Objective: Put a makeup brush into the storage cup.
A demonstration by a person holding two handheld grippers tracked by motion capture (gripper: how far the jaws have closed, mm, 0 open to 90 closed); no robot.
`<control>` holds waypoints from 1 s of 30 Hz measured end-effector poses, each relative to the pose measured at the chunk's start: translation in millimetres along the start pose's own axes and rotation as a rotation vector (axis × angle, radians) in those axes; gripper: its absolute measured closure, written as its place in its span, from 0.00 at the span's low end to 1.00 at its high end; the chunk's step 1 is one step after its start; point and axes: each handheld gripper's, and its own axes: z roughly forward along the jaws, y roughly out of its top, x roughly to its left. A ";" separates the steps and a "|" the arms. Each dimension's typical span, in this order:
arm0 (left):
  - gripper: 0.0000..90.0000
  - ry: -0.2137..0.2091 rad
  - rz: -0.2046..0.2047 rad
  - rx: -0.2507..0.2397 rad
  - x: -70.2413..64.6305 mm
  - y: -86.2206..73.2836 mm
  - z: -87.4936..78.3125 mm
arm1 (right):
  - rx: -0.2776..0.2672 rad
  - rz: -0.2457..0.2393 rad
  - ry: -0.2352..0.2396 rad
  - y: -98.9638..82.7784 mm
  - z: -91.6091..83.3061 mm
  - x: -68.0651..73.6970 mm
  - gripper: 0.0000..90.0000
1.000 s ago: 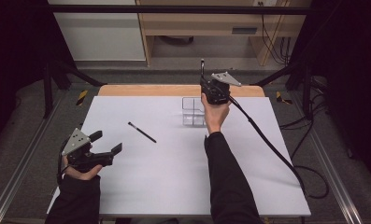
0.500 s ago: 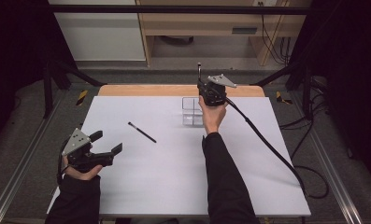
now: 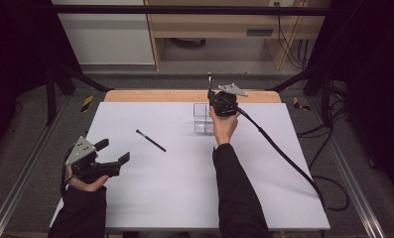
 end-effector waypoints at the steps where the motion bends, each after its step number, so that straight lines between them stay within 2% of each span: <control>1: 0.10 0.000 0.000 0.000 0.0 0.0 0.0 | 0.003 0.000 -0.002 -1.5 0.6 -0.4 0.93; 3: 0.10 0.000 0.007 0.005 0.1 -0.1 0.1 | 0.005 0.013 0.004 -4.3 1.7 -1.0 0.93; 10: 0.10 -0.001 0.005 0.008 -1.2 -0.7 1.8 | 0.020 0.009 0.010 -11.0 1.9 -1.2 0.93; 15: 0.10 -0.002 0.008 0.009 -1.9 -0.7 2.4 | 0.037 -0.016 0.001 -15.7 2.4 -2.4 0.93; 30: 0.10 -0.002 0.009 0.011 -2.4 -0.5 2.6 | 0.087 -0.006 0.008 -29.4 3.9 -6.6 0.93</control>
